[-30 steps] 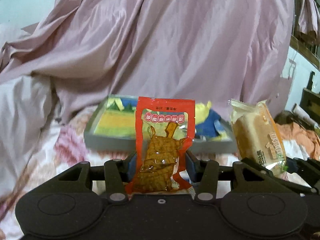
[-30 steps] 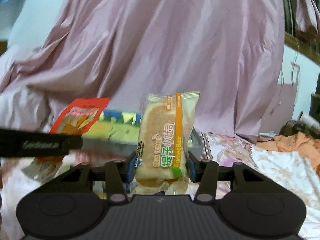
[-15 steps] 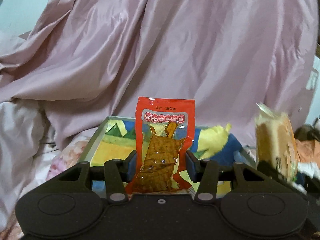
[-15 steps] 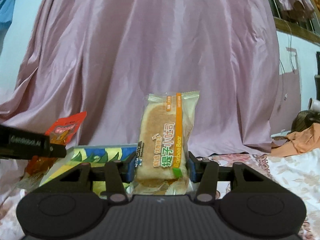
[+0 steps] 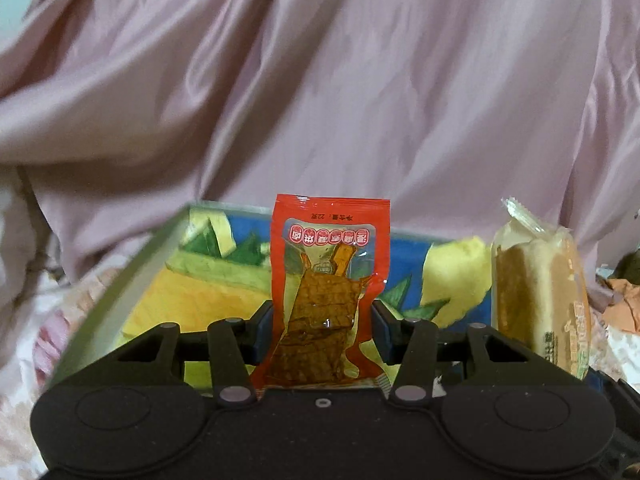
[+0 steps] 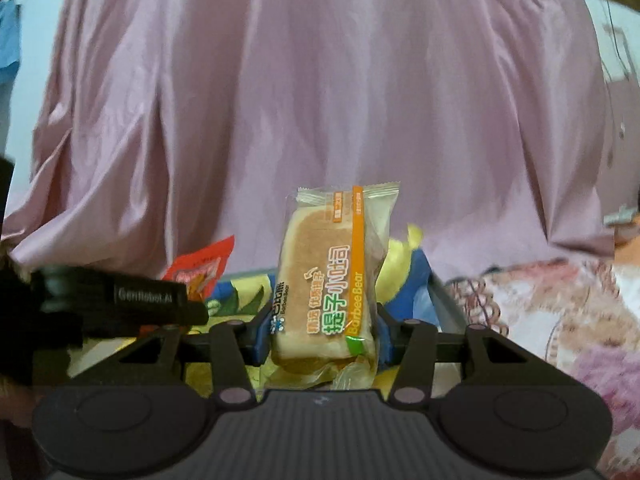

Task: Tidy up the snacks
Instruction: 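Carry both packs into the grey tray and open both tools to release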

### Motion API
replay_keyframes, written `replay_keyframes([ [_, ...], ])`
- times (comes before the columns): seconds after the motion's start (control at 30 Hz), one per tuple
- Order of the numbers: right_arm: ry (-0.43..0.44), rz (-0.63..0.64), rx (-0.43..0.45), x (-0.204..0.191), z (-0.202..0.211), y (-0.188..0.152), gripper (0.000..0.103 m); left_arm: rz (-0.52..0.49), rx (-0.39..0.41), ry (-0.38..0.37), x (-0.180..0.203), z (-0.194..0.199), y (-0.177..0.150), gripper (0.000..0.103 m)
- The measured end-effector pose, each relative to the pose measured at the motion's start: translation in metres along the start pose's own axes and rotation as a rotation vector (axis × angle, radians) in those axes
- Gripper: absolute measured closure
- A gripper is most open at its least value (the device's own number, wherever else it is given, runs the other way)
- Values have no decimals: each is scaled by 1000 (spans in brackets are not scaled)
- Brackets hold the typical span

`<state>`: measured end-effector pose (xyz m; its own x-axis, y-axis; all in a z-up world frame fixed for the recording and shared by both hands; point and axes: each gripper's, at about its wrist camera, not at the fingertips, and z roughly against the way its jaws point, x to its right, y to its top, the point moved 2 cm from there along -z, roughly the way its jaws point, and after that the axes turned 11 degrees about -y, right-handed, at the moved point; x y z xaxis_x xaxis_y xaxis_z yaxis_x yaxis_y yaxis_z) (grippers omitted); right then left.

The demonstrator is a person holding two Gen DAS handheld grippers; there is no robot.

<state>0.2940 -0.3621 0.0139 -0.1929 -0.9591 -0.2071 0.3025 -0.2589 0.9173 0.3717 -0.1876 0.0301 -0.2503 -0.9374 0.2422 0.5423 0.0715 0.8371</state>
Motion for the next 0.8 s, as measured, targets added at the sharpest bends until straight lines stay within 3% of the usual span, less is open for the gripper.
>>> replay_keyframes([
  [0.13,-1,-8,-27,5,-9,-2,49,67,-32,0,-8,-10,-6,51],
  [0.37,-11,10,-33,3,-13,-5,48,7,-52,-12,-7,-14,-2,47],
  [0.43,-13,5,-21,4,-12,-4,45,41,-71,-28,-11,-13,-1,38],
  [0.47,-14,2,-15,5,-11,-2,38,65,-80,-31,-13,-12,1,34],
  [0.53,-19,-1,3,7,-8,1,32,100,-59,-17,-17,-4,5,16],
  [0.8,-28,9,87,8,23,15,10,57,14,57,-21,43,21,1],
])
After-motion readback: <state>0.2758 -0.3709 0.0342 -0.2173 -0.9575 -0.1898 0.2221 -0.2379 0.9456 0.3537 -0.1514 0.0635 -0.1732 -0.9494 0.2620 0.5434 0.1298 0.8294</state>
